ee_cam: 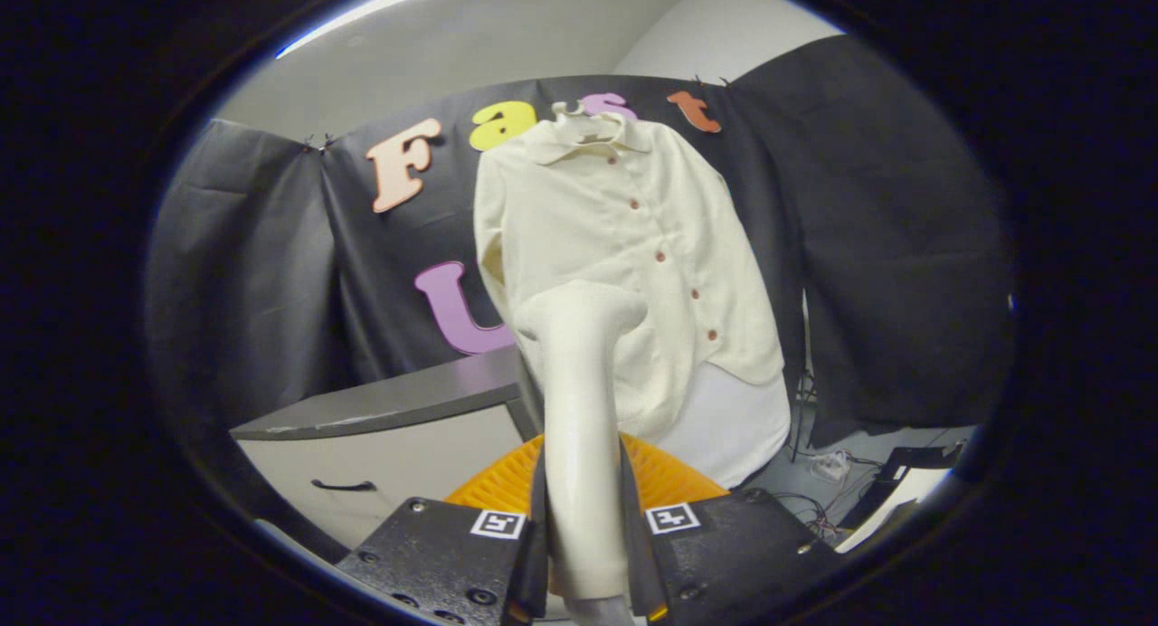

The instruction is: Iron the clothes twice with a garment steamer, once on the left side and once on the right side.

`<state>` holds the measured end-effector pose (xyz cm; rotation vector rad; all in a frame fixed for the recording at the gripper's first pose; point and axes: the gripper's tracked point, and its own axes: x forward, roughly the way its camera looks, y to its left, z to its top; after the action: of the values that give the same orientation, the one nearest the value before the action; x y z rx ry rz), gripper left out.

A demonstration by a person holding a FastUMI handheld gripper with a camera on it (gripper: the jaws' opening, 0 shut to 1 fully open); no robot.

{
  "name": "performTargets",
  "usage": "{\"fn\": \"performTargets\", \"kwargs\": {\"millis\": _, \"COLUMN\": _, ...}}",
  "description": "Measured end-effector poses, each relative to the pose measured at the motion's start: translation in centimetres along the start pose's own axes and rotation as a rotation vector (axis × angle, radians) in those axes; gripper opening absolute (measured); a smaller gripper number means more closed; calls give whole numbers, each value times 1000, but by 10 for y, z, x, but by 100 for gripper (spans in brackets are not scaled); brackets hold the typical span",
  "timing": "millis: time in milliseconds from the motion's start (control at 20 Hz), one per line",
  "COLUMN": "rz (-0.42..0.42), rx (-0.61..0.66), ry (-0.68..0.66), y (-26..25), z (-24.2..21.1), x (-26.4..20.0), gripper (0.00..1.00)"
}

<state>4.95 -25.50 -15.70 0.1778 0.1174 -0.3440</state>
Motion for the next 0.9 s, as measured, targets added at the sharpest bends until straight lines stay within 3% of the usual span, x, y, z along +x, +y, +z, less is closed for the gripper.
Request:
{"fn": "performTargets", "kwargs": {"millis": 350, "rz": 140, "rx": -79, "ry": -70, "y": 126, "z": 15, "x": -61, "gripper": 34}}
{"fn": "performTargets", "kwargs": {"millis": 900, "rz": 225, "rx": -209, "ry": -112, "y": 231, "z": 49, "x": -114, "gripper": 34}}
